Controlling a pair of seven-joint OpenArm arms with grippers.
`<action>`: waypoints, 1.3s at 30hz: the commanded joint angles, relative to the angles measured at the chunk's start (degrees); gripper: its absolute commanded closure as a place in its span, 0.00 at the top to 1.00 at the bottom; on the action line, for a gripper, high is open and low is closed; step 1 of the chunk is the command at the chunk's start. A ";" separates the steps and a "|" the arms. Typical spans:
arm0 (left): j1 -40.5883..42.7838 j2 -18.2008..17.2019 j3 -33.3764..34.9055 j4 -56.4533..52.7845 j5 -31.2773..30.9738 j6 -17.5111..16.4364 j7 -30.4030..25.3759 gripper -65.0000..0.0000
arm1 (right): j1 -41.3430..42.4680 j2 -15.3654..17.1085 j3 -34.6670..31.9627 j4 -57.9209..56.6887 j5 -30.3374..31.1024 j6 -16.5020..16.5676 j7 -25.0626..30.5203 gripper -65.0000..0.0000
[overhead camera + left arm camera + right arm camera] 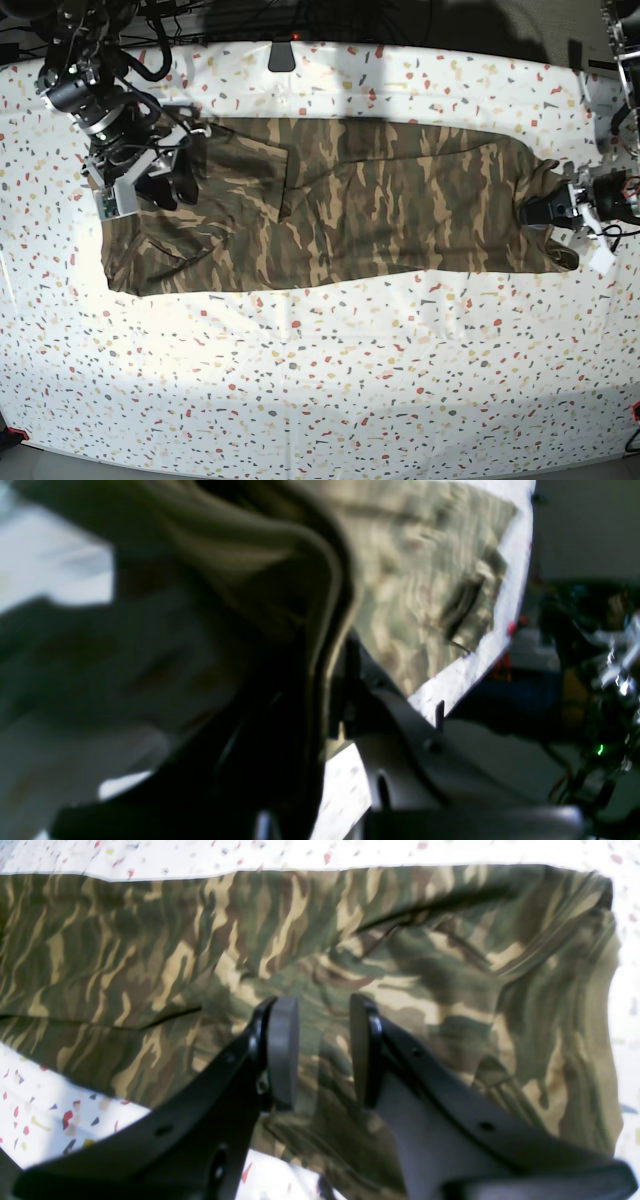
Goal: Fold the T-shirt properly
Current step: 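Fold the grasped strip end with the left gripper toward the right gripper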
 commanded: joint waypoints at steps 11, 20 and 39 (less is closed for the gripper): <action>6.91 13.97 -0.39 18.84 -4.02 -0.38 -0.12 0.00 | 3.50 0.31 0.28 1.11 0.74 0.28 -0.13 0.28; 7.08 21.84 -0.39 18.97 11.10 -0.38 -5.55 0.00 | 3.50 0.33 0.28 1.11 0.74 0.28 -0.76 0.28; 7.08 32.54 -0.28 18.97 10.45 -0.38 -3.52 0.00 | 3.50 0.33 0.28 1.11 0.74 0.28 -0.70 0.28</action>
